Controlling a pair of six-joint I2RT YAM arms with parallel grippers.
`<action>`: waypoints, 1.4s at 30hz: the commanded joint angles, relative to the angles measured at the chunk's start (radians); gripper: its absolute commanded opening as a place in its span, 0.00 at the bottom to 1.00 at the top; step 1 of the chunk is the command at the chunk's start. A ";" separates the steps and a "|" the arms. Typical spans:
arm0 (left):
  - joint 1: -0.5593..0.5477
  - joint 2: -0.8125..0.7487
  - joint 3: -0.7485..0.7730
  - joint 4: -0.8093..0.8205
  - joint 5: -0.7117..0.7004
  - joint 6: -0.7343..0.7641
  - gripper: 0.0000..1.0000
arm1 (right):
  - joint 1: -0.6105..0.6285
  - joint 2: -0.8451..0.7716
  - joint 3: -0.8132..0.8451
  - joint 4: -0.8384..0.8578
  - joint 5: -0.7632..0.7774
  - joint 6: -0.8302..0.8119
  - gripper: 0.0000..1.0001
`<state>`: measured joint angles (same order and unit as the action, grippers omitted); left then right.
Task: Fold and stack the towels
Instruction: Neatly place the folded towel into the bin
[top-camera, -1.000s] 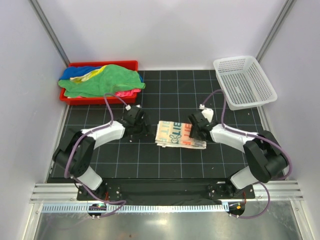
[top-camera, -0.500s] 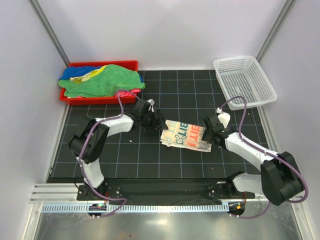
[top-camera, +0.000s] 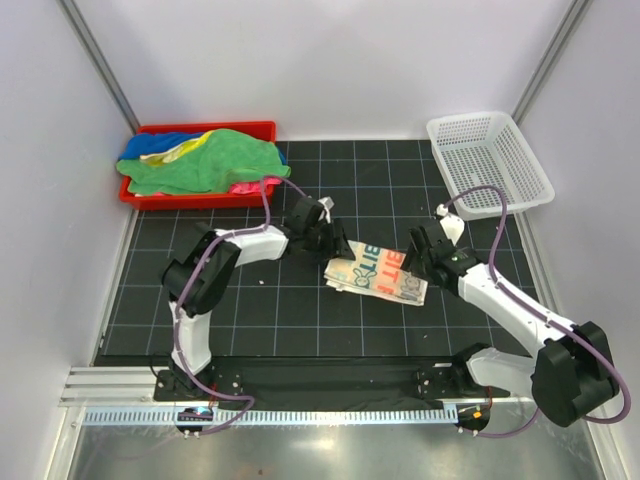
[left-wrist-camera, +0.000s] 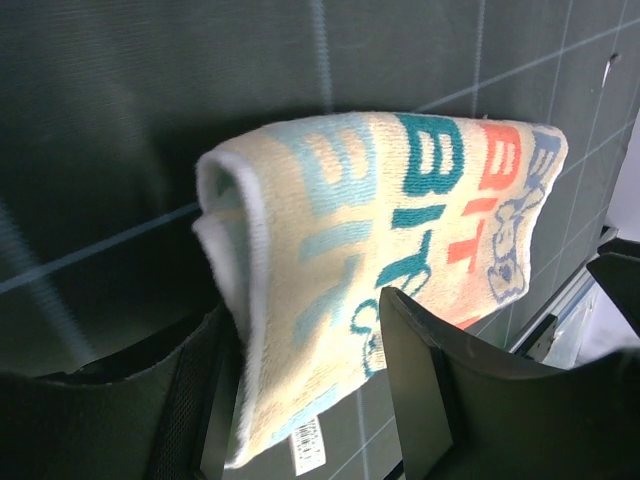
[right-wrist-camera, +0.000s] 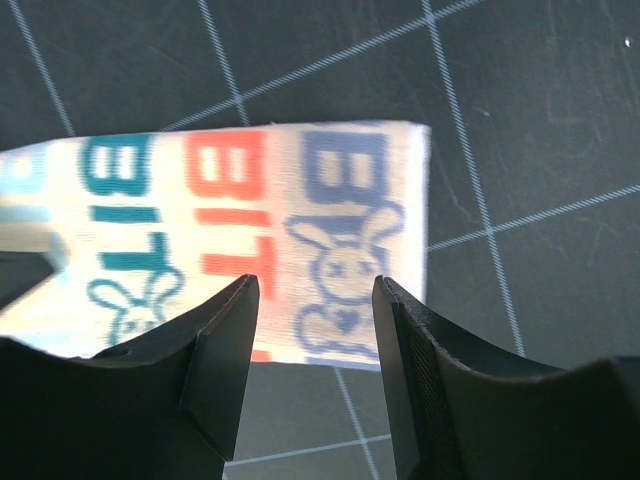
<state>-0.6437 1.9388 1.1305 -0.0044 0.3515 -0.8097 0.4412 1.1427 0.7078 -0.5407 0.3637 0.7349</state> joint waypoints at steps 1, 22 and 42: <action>-0.066 0.084 0.087 -0.104 -0.032 0.027 0.59 | 0.008 0.014 0.077 -0.011 0.033 0.029 0.57; -0.098 0.117 0.215 -0.074 -0.194 -0.154 0.75 | 0.008 0.068 0.140 -0.031 0.021 0.072 0.59; 0.070 -0.371 -0.078 -0.140 -0.221 -0.106 0.76 | 0.186 0.499 0.427 -0.189 0.158 0.190 0.66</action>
<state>-0.5777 1.6085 1.0946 -0.1249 0.1410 -0.9382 0.6144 1.6032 1.0763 -0.6716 0.4587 0.8749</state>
